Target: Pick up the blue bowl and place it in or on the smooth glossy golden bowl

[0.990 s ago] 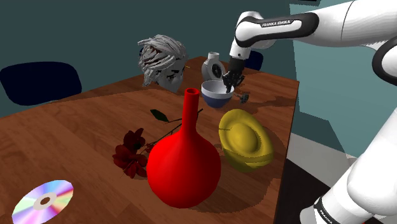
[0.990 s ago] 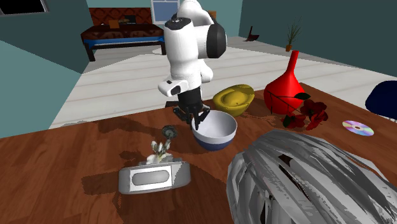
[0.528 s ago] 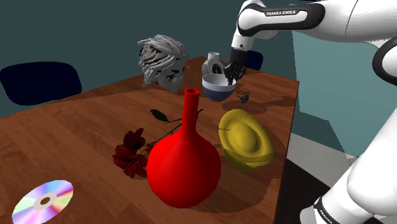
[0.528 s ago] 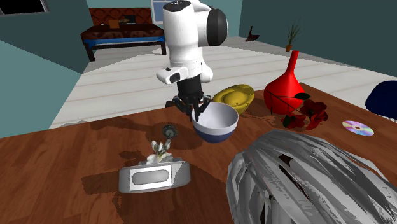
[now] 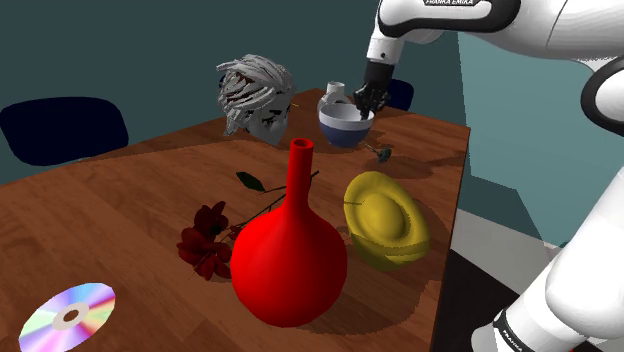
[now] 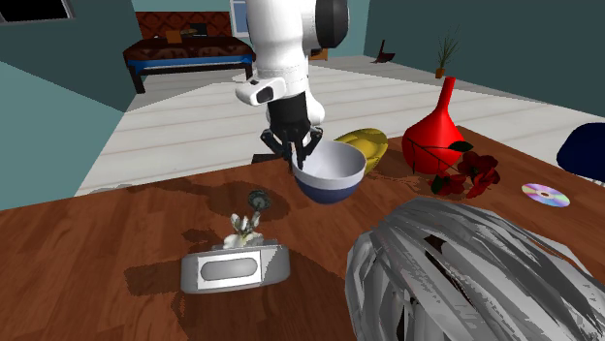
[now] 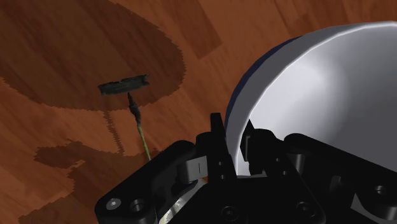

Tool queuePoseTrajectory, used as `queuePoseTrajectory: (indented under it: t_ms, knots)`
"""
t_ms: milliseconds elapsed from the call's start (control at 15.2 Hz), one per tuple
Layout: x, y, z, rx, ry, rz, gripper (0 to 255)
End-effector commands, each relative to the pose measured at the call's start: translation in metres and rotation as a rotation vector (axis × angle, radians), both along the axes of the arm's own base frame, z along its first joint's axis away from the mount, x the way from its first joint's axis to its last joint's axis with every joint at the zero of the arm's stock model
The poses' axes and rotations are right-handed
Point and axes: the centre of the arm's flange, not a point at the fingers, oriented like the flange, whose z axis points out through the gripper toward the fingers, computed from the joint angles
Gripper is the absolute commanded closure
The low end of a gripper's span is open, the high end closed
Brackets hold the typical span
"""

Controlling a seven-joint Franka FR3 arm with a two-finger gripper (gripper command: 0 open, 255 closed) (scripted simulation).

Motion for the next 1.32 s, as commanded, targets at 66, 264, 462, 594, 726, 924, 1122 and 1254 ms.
queuePoseTrajectory:
  t_ms: [66,264,462,594,726,924,1122,1254]
  knots:
    - [0.000,0.000,0.017,0.000,0.000,0.000,255]
    - [0.000,0.000,0.033,0.000,0.000,0.000,255]
    - [0.000,0.000,0.049,0.000,0.000,0.000,255]
    - [0.000,0.000,0.059,0.000,0.000,0.000,255]
    - [0.000,0.000,0.067,0.000,0.000,0.000,255]
    - [-0.035,0.017,0.070,0.000,0.000,0.000,255]
    - [-0.071,0.035,0.073,0.000,0.000,0.000,255]
    - [-0.095,0.046,0.075,0.000,0.000,0.000,255]
